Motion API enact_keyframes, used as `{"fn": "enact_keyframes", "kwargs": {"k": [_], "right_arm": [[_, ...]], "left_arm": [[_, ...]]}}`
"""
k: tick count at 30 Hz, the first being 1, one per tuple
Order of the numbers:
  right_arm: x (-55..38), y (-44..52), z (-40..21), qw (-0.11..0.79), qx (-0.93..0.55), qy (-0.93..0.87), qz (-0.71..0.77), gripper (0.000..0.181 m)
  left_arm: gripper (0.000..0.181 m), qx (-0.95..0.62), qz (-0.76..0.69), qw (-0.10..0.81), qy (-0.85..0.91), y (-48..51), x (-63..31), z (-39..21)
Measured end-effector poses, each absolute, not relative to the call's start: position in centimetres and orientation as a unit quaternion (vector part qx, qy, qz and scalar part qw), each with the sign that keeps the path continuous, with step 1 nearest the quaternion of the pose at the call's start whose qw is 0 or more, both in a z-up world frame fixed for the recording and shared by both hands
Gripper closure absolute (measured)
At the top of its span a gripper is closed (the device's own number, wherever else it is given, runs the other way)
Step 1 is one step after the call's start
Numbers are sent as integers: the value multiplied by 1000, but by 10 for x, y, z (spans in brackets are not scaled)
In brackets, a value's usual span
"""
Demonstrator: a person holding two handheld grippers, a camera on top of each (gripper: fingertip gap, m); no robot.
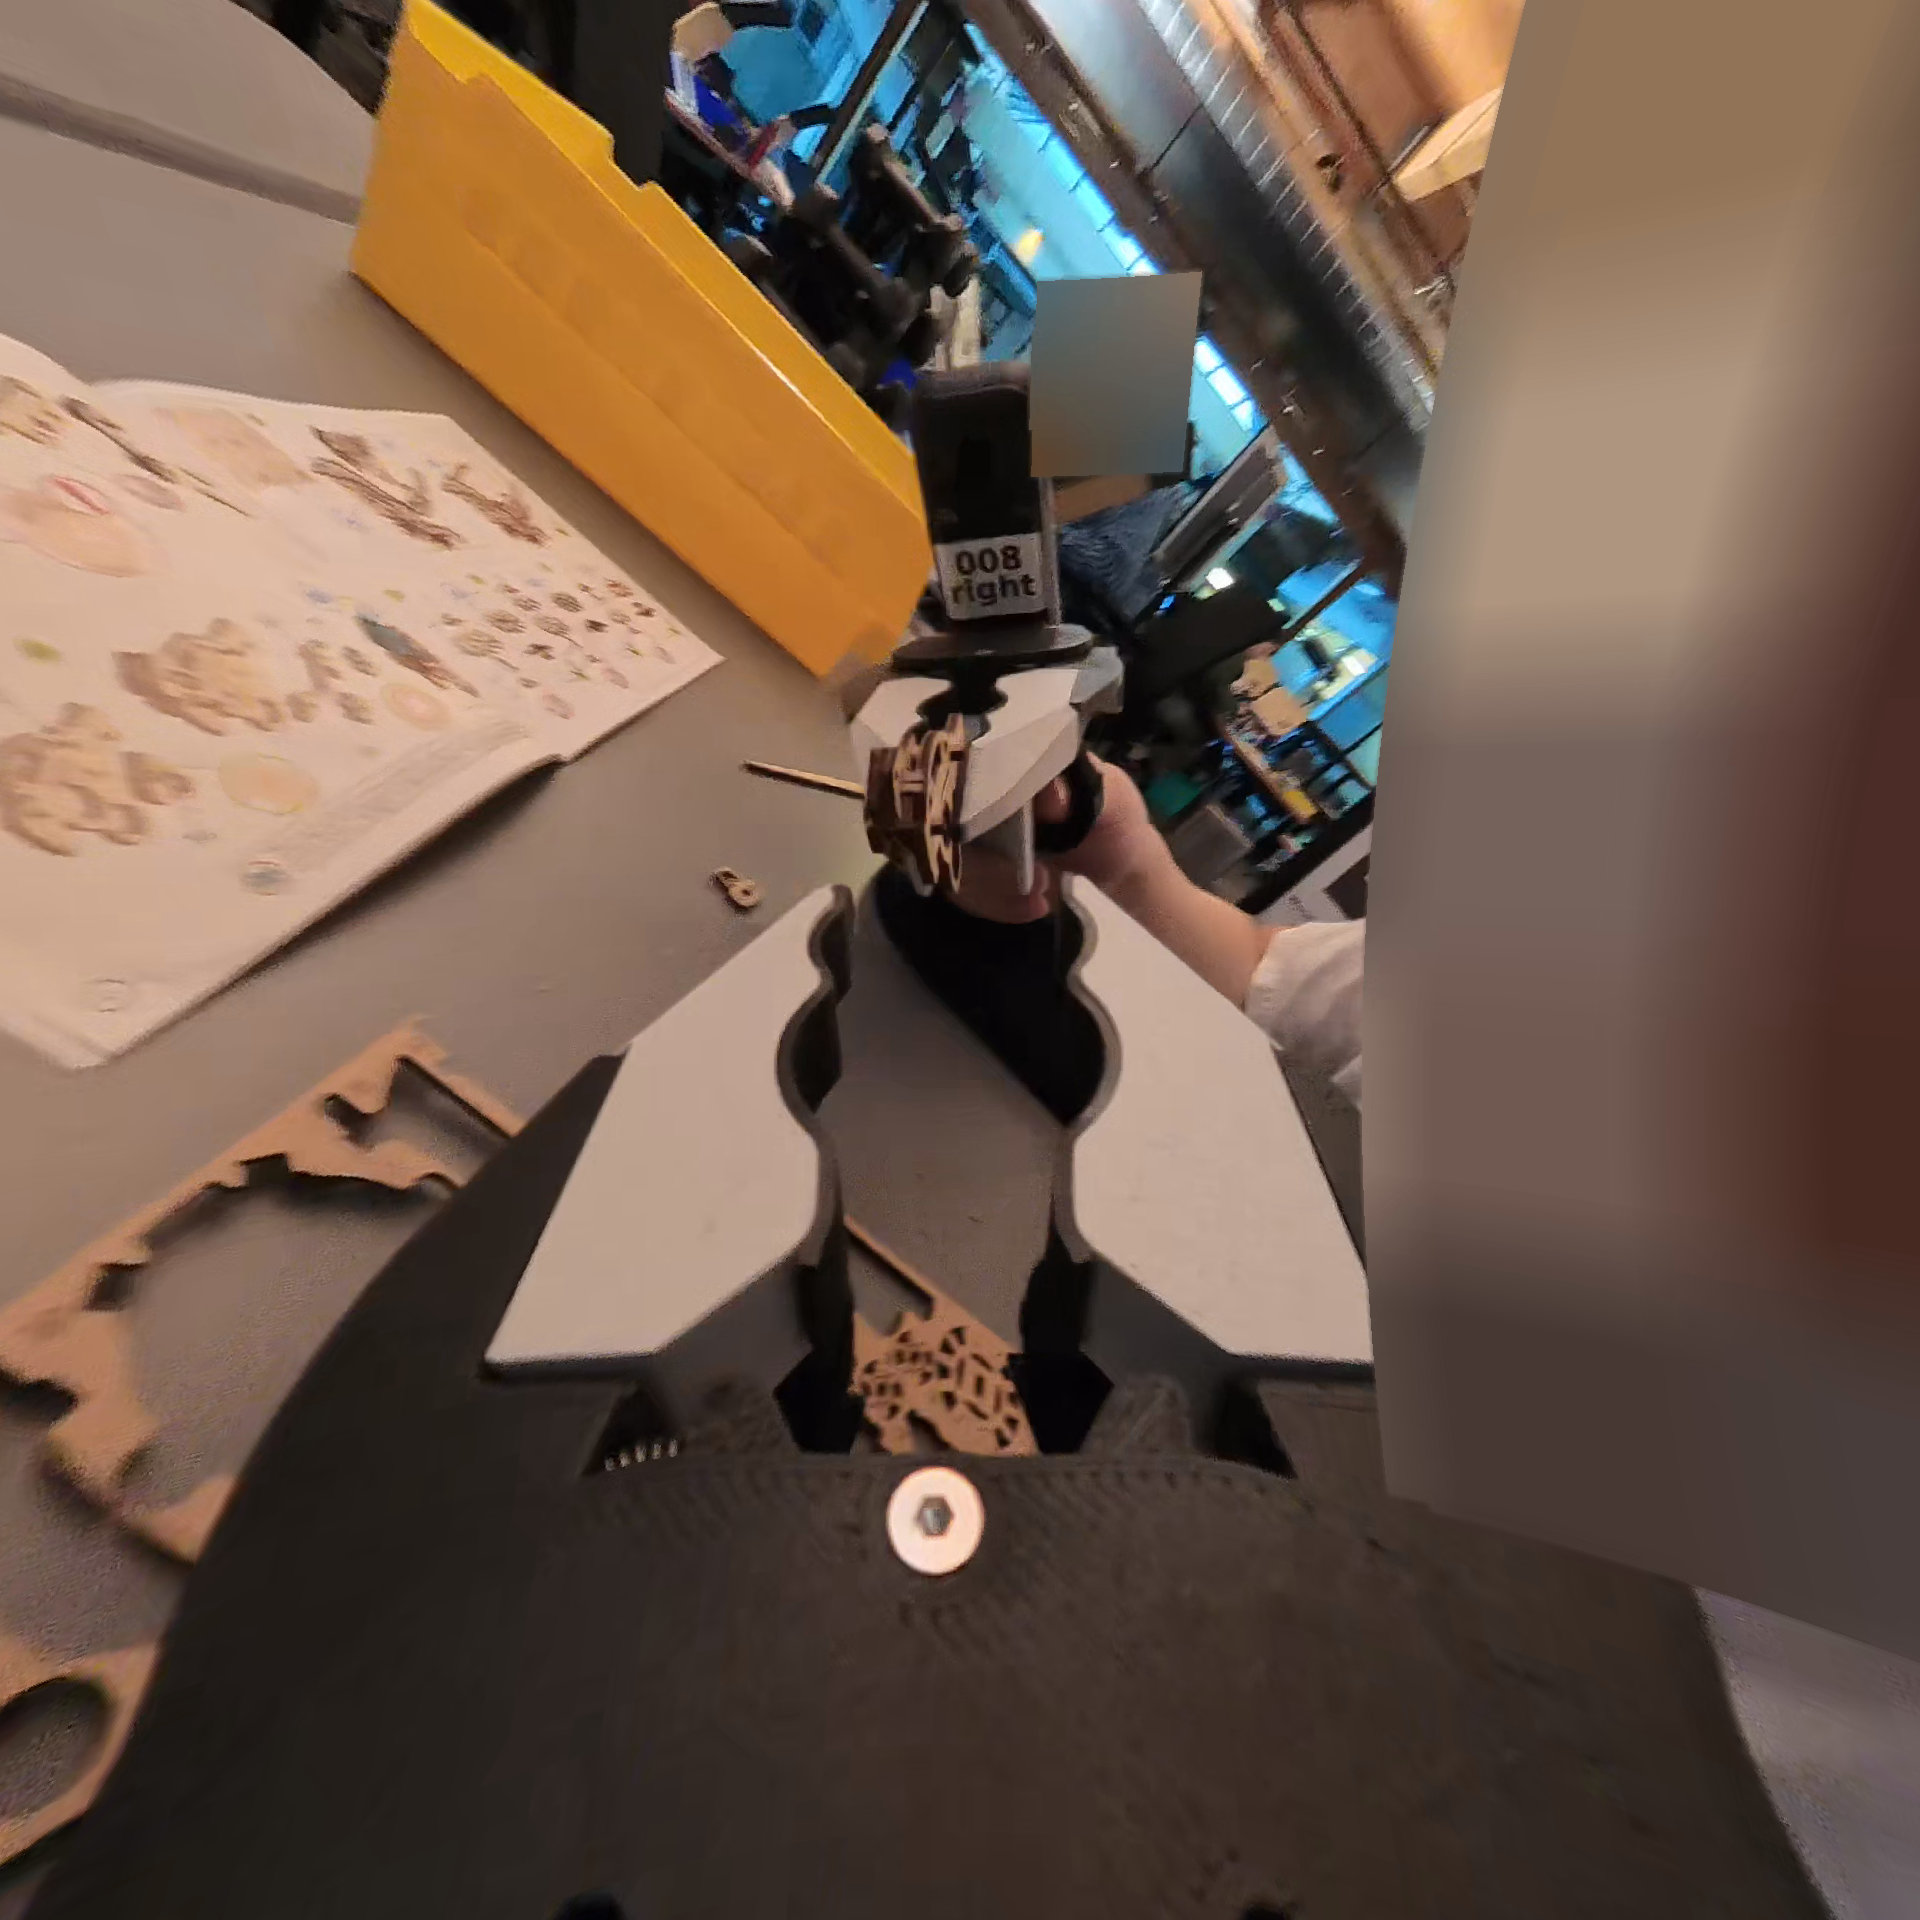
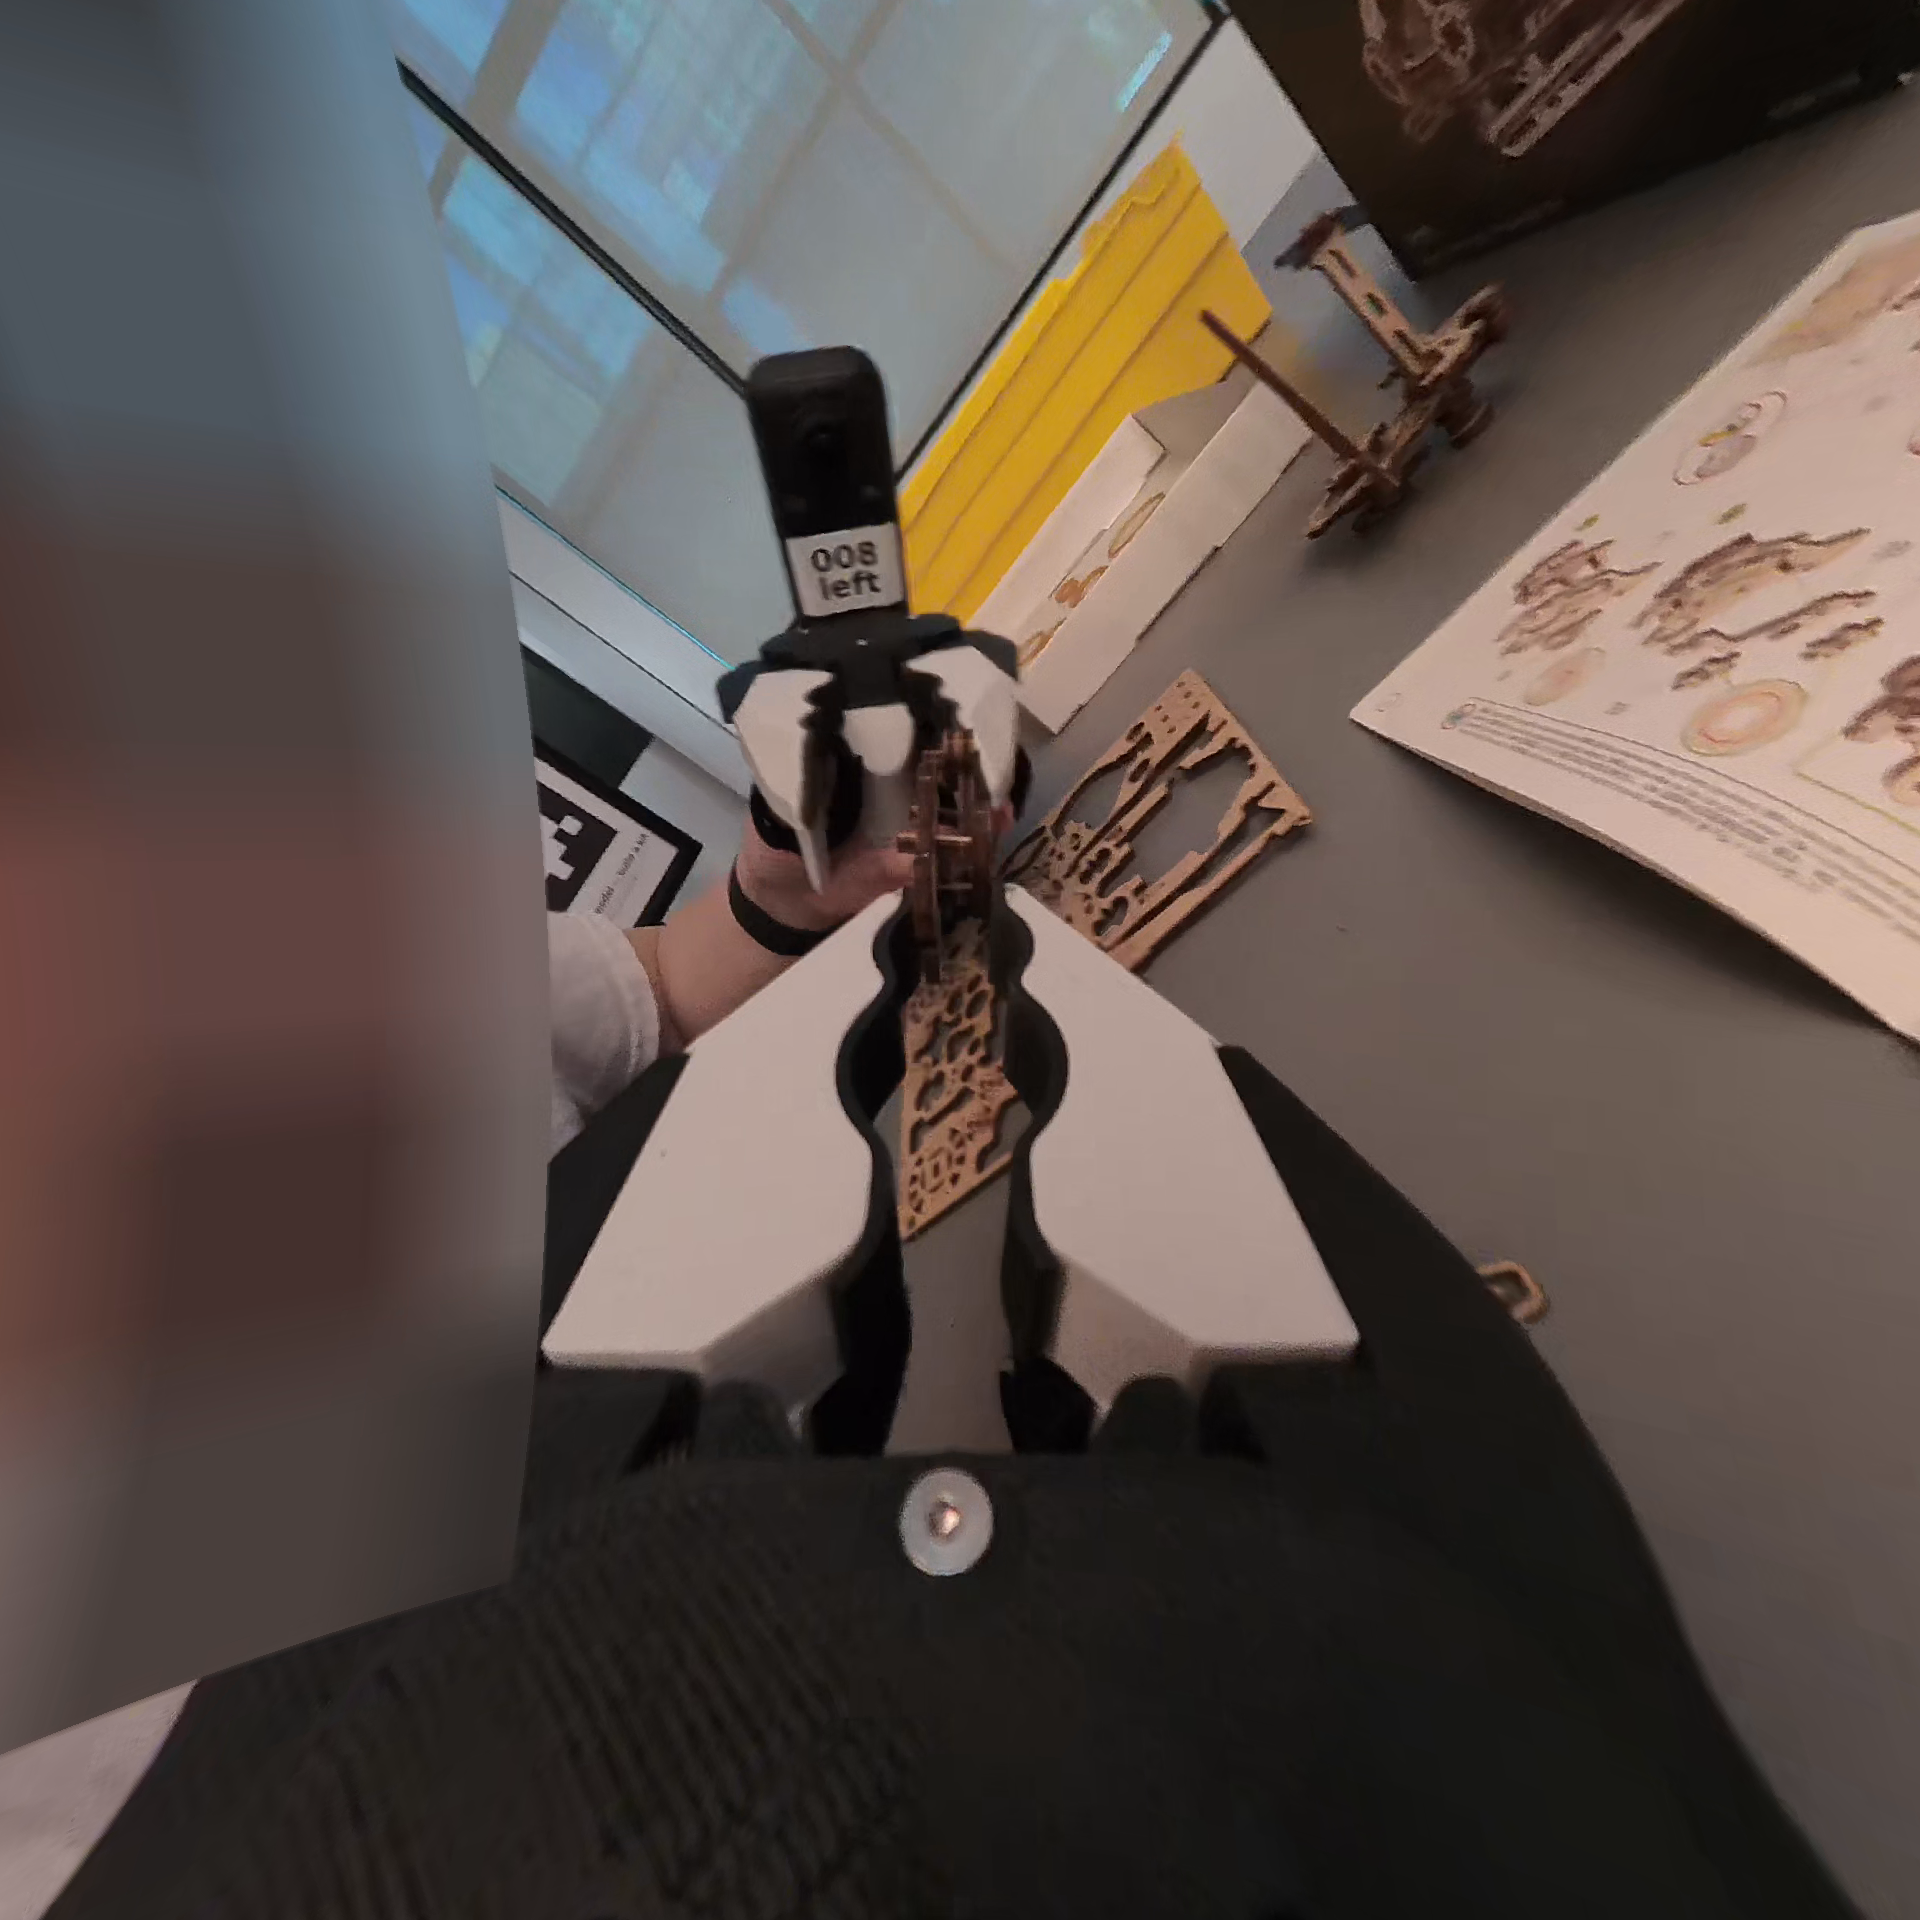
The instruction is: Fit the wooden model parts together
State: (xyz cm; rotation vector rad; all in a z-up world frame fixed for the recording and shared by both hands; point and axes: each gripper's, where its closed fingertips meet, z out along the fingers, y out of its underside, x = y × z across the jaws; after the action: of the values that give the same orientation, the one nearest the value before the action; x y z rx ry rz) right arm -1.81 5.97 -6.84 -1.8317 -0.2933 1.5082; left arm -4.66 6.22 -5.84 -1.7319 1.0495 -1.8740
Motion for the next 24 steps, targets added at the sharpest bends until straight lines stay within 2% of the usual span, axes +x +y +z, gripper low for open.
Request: {"fn": "enact_keyframes", "kwargs": {"k": [3, 7, 11, 15, 17, 21, 24], "right_arm": [[-30, 48, -50, 350, -676, -111, 640, 172], [-41, 42, -51, 335, -674, -113, 649, 172], [-47, 38, -52, 329, -674, -122, 650, 172], [-47, 36, -53, 323, -674, -131, 651, 171], [-44, 39, -53, 327, -674, -123, 651, 164], [-45, 39, -56, 314, -677, -119, 655, 164], [-46, 39, -57, 313, -678, -119, 654, 171]], "left_arm": [[140, -624, -657, 178, 384, 53, -42, -64], [145, -595, -686, 172, 381, 42, -43, -48], [166, -587, -694, 151, 388, 34, -43, -48], [166, -590, -691, 143, 392, 32, -44, -49], [166, -591, -700, 125, 382, 30, -43, -50], [166, -595, -712, 96, 361, 31, -43, -53], [166, -600, -709, 93, 359, 32, -43, -56]]}}
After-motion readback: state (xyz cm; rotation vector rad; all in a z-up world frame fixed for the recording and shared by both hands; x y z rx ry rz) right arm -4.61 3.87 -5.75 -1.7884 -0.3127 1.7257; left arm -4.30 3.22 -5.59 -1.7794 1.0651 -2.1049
